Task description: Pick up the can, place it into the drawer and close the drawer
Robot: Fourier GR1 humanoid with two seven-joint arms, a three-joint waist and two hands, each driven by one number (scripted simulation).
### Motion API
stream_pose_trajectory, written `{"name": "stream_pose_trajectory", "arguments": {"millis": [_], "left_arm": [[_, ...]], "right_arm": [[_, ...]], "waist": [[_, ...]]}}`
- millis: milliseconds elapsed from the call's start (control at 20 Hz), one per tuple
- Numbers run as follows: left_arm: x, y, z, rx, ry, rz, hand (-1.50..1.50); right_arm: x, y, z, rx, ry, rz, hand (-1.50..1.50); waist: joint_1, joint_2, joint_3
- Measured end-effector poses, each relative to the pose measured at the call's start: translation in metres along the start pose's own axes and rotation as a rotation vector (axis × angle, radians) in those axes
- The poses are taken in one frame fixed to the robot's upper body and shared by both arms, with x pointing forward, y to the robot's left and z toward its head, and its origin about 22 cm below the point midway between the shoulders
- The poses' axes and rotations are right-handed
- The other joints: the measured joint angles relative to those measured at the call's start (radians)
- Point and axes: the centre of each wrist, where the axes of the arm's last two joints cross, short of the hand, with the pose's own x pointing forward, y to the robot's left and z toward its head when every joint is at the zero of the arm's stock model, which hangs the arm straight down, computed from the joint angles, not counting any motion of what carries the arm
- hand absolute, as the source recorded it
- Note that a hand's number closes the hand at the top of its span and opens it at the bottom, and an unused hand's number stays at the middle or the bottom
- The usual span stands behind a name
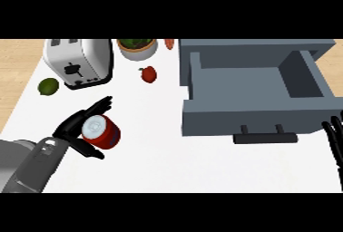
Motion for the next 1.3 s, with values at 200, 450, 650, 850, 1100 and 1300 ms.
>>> {"name": "stream_pose_trajectory", "arguments": {"millis": [200,450,650,850,1100,1300], "left_arm": [[-0.001,-0.008,-0.009,-0.014,-0.006,0.004,-1.5],[0.004,-0.013,-0.019,-0.043,-0.01,-0.003,-1.5],[0.003,-0.026,-0.029,-0.067,-0.033,0.007,1.5],[0.004,-0.03,-0.033,-0.084,-0.052,0.02,1.5],[0.006,-0.038,-0.041,-0.113,-0.047,0.079,1.5],[0.004,-0.041,-0.04,0.018,-0.069,0.122,1.5]], "right_arm": [[-0.004,-0.002,0.004,-0.003,0.004,-0.002,-1.5],[0.0,-0.008,-0.001,-0.004,0.006,-0.006,-1.5],[-0.002,-0.01,-0.002,-0.009,0.004,-0.008,-1.5],[0.002,-0.011,0.005,-0.01,0.008,-0.011,-1.5],[0.002,-0.007,0.006,-0.021,-0.006,-0.023,-1.5],[-0.001,-0.009,0.01,-0.031,-0.001,-0.019,-1.5]], "waist": [[0.001,-0.001,0.0],[0.004,-0.001,0.001],[0.007,-0.004,0.003],[0.007,-0.004,0.002],[0.009,-0.004,0.002],[0.02,-0.008,0.002]]}}
